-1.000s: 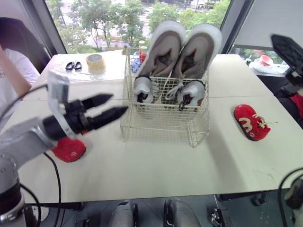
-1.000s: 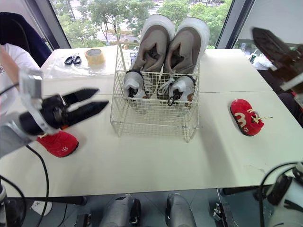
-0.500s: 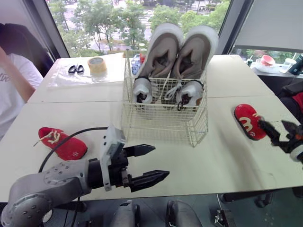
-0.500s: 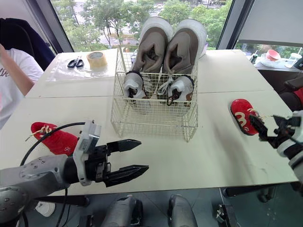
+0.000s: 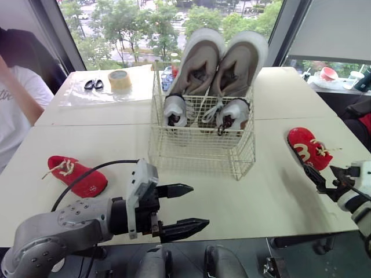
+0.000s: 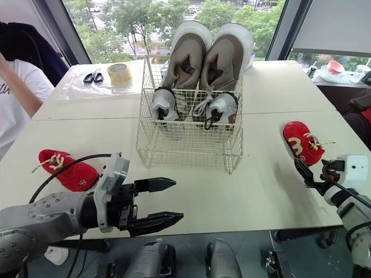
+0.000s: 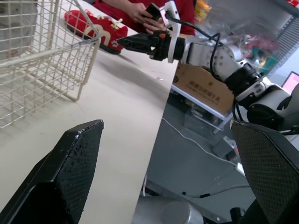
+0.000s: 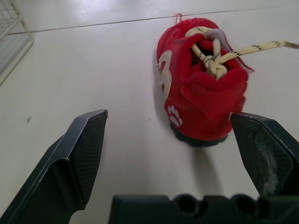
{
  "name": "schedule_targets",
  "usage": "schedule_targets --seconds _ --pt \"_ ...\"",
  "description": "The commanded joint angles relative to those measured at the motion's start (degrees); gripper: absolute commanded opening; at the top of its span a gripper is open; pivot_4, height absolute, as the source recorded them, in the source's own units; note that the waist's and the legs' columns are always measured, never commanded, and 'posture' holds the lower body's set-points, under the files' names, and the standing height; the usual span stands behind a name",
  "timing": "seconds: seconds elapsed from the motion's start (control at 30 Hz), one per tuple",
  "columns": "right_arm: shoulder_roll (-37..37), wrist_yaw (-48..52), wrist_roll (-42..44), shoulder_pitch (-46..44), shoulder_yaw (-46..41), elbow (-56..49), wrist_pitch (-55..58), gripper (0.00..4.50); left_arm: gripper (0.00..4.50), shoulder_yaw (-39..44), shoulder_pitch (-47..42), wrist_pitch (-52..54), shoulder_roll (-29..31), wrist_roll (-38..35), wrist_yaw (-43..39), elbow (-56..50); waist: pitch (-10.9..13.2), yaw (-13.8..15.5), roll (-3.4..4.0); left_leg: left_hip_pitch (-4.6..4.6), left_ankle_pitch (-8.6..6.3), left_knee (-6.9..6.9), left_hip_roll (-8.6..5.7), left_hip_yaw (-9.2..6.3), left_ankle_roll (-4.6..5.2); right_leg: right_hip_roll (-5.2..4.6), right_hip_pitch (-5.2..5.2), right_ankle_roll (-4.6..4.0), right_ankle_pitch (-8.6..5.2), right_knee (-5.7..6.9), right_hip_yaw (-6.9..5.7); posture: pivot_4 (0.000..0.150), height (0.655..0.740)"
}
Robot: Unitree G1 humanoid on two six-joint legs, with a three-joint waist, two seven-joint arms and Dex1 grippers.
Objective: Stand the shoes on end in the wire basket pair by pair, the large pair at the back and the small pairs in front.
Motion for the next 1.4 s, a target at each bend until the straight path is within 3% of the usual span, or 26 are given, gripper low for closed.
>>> schedule_targets --seconds 0.03,0.47,0.8,0.83,0.87,0.93,1.0,1.1,1.23,1.4 --pt "-0.91 1.03 -2.47 -4.01 0.38 5.99 -4.41 4.50 4.46 0.76 0.48 -1.29 1.35 0.81 -0.95 -1.00 0.00 -0.02 0.00 0.00 0.00 0.00 -0.01 0.01 0.00 0.00 0.00 0.00 0.00 0.00 0.02 0.150 0.7400" --pt "-2.86 6.61 -10.35 -14.45 4.59 30.17 -18.57 4.50 4.46 3.92 5.12 -3.36 5.48 -1.23 0.64 -3.00 0.00 -0.15 0.03 0.00 0.00 -0.02 -0.01 0.01 0.01 0.02 -0.01 -0.05 0.03 -0.01 0.05 0.150 0.7400" --pt "-2.51 8.40 -15.83 -28.74 9.05 52.63 -30.34 4.50 4.46 7.95 7.48 -3.85 8.12 -3.54 -1.78 -0.61 0.01 -2.06 0.01 0.01 0.00 -0.03 -0.01 -0.01 0.00 0.05 0.01 -0.13 0.08 0.00 0.05 0.150 0.7400" --pt "-2.40 8.67 -15.93 -29.64 9.19 53.75 -30.98 3.91 4.50 8.10 7.75 -3.81 8.37 -3.40 -1.88 -0.75 0.01 -2.30 0.01 0.01 0.00 -0.03 -0.01 -0.01 0.00 0.05 0.00 -0.13 0.08 0.00 0.05 0.150 0.7400" --pt "-2.27 8.84 -16.11 -30.41 9.42 54.49 -31.49 3.67 4.50 8.32 8.00 -3.85 8.58 -3.49 -1.91 -0.83 0.01 -2.48 0.01 0.01 0.00 -0.03 -0.01 -0.01 0.00 0.04 0.01 -0.13 0.08 0.00 0.05 0.150 0.7400" --pt "-2.18 9.27 -16.33 -31.50 9.80 56.02 -32.46 2.69 4.50 8.72 8.42 -4.07 8.87 -3.80 -1.65 -0.90 0.01 -2.68 0.01 0.01 0.00 -0.03 -0.01 -0.01 0.00 0.04 0.01 -0.12 0.08 0.00 0.05 0.150 0.7400" --pt "-1.95 9.33 -16.32 -32.15 9.98 56.69 -32.91 2.07 4.50 9.50 8.71 -4.25 9.16 -4.13 -1.17 -0.72 0.01 -2.77 0.01 0.01 0.01 -0.03 0.00 -0.01 0.00 0.04 0.01 -0.12 0.08 0.00 0.05 0.150 0.7400" --pt "-1.50 9.09 -15.89 -32.29 9.90 55.71 -33.39 2.02 4.50 12.77 8.30 -4.50 10.04 -6.02 3.15 0.93 0.01 -2.83 0.01 0.01 0.01 -0.05 0.01 -0.01 0.00 0.05 0.01 -0.12 0.08 0.00 0.05 0.150 0.7400" --pt "-1.72 5.44 -13.55 -32.70 7.57 45.31 -32.84 2.02 4.50 24.19 6.75 -4.46 13.30 -10.45 6.68 8.49 0.09 -2.83 0.16 0.02 0.01 -0.05 0.03 -0.01 -0.01 0.06 -0.04 -0.12 0.09 0.06 0.06 0.150 0.7400" --pt "-6.46 1.66 -11.87 -43.92 7.02 31.73 -30.02 2.02 4.50 34.00 -1.03 -3.50 15.67 -26.89 2.83 26.45 0.50 -2.90 0.80 -0.06 0.02 -0.05 0.02 0.19 -0.02 0.02 -0.22 -0.01 0.06 0.10 0.15 0.150 0.7400"
